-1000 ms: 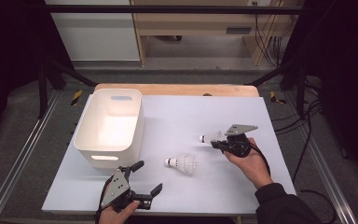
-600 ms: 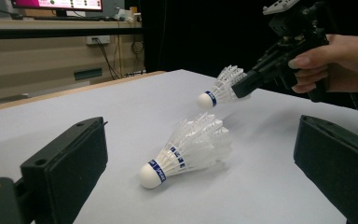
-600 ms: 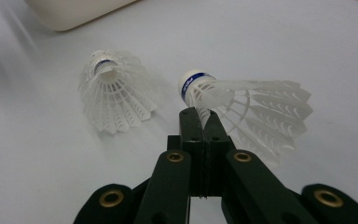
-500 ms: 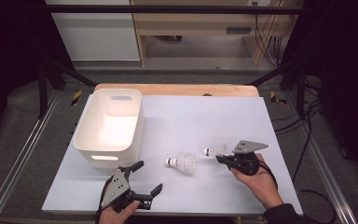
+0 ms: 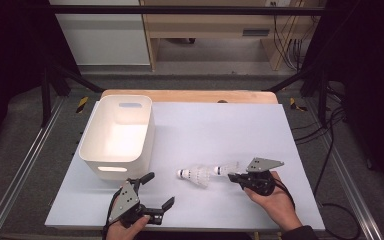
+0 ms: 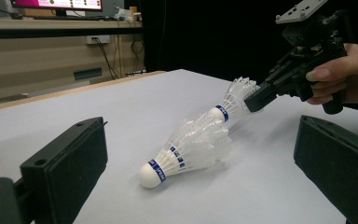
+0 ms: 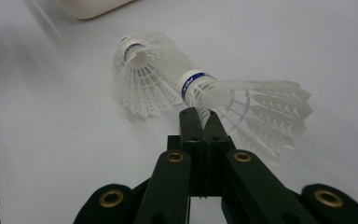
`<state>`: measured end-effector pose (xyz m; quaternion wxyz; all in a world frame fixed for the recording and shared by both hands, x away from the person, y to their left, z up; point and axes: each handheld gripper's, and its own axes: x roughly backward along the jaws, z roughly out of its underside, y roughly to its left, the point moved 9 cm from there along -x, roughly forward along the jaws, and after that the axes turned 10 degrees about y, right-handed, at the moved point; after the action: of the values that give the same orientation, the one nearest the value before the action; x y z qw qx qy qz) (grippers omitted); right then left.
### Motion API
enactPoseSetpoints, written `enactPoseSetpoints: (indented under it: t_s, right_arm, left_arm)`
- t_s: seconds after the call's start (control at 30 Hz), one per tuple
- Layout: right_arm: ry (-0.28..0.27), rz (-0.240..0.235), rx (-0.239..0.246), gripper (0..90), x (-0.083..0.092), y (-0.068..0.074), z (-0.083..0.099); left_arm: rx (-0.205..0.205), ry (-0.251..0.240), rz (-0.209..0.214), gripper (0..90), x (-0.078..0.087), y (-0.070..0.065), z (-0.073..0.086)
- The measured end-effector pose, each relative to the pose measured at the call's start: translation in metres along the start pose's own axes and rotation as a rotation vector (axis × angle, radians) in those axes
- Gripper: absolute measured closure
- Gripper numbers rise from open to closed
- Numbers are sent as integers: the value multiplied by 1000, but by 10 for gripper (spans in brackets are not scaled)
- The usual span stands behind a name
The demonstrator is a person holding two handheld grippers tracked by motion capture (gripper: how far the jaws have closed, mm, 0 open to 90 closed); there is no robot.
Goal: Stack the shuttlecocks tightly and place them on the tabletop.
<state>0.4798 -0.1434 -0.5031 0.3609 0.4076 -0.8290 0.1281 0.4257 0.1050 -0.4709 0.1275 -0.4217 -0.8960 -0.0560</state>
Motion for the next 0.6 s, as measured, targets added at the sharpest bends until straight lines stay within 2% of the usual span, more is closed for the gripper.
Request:
enactPoseSetpoints:
  t_s: [0.23, 0.6]
  right_arm:
    - [5, -17, 13, 900, -5, 11, -2]
    - [21, -35, 28, 900, -17, 20, -3]
  left_arm:
    - [2, -1, 0, 25, 0, 0, 0]
    - [1, -1, 1, 25, 0, 0, 0]
